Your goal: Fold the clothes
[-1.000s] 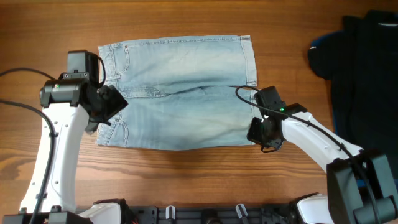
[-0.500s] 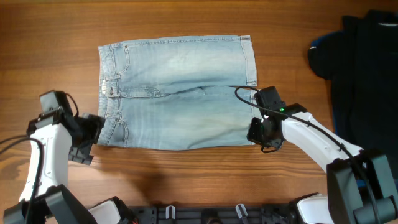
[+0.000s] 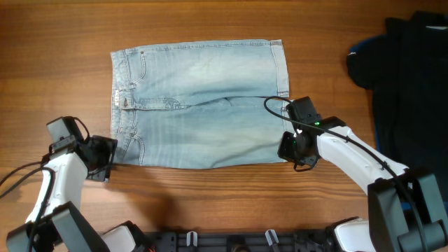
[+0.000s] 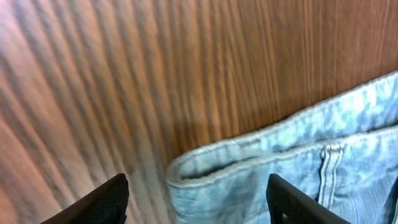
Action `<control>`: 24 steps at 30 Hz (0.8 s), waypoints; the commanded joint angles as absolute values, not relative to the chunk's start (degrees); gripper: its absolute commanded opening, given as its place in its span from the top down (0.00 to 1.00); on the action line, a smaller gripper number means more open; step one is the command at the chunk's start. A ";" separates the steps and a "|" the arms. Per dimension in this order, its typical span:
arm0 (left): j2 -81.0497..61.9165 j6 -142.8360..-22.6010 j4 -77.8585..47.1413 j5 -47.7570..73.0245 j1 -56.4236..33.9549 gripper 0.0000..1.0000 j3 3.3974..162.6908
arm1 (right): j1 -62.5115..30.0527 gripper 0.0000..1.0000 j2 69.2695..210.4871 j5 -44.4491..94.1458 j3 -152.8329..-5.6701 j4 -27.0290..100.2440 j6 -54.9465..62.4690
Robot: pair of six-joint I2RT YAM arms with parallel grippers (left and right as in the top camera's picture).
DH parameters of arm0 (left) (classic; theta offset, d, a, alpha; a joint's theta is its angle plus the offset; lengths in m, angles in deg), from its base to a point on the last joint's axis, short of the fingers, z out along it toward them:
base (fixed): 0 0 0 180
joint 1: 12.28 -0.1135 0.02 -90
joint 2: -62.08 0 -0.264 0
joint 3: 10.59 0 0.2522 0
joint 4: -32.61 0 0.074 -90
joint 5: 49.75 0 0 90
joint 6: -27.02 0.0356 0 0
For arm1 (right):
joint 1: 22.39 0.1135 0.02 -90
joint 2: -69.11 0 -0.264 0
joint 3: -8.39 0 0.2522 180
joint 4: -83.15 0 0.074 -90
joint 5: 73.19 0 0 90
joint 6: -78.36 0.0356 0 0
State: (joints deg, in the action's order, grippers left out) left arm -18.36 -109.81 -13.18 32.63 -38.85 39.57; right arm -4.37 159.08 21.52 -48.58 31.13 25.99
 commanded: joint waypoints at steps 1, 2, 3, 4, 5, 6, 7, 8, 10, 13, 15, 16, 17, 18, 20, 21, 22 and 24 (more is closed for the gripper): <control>-18.34 -108.39 -12.68 32.68 -35.24 0.30 39.00 | -4.42 0.91 159.65 19.15 -47.72 31.83 25.38; -18.34 -108.41 -12.59 33.75 -33.91 0.29 38.98 | -4.42 0.91 159.65 19.15 -47.72 31.85 25.38; -18.34 -108.41 -12.59 34.86 -32.93 0.29 38.98 | -4.42 0.91 159.65 19.15 -47.72 31.85 25.38; -18.34 -108.43 -12.59 35.61 -32.40 0.30 38.94 | -4.42 0.91 159.65 19.15 -47.72 31.83 25.38; -18.34 -108.43 -12.59 35.87 -32.25 0.33 38.91 | -4.42 0.91 159.65 19.15 -47.72 31.85 25.36; -18.34 -108.43 -12.18 35.85 -32.27 0.33 38.61 | -4.42 0.91 159.65 19.15 -47.72 31.85 25.07; -18.34 -108.43 -11.57 35.87 -32.27 0.34 38.06 | -4.42 0.91 159.65 19.15 -47.72 31.83 24.74; -18.34 -108.46 -11.00 35.85 -32.27 0.34 37.45 | -4.42 0.91 159.65 19.18 -47.72 31.83 24.72; -18.34 -108.46 -10.19 35.85 -32.27 0.34 36.49 | -4.42 0.91 159.65 19.18 -47.72 31.83 24.72; -18.34 -108.43 -9.01 35.82 -32.27 0.80 34.72 | -4.42 0.91 159.65 19.20 -47.72 31.88 24.77; -18.34 -108.39 -9.18 35.80 -32.27 0.96 34.61 | -4.42 0.96 159.63 19.42 -47.72 31.81 24.74; -18.25 -108.37 -9.38 35.23 -32.27 0.96 34.63 | -4.42 0.96 159.63 19.40 -47.74 31.79 24.79; -18.12 -108.13 -9.40 34.14 -32.27 0.96 34.63 | -4.42 0.96 159.56 19.40 -47.92 31.77 24.74; -17.56 -106.38 -9.42 31.37 -32.27 0.96 34.70 | -4.42 0.96 159.49 19.37 -48.42 31.11 24.72; -15.26 -102.88 -9.93 26.86 -32.25 0.96 35.31 | -4.42 0.96 159.08 19.37 -50.50 28.47 24.35; -14.12 -101.13 -10.63 25.97 -32.25 0.96 35.79 | -4.42 0.96 158.75 19.33 -51.42 27.33 24.26; -12.35 -99.34 -11.85 25.90 -32.25 0.96 36.51 | -4.42 0.96 158.29 19.31 -52.55 26.00 24.24; -6.60 -97.88 -17.12 26.08 -32.25 0.96 38.35 | -4.42 0.96 156.54 19.33 -54.26 24.31 24.24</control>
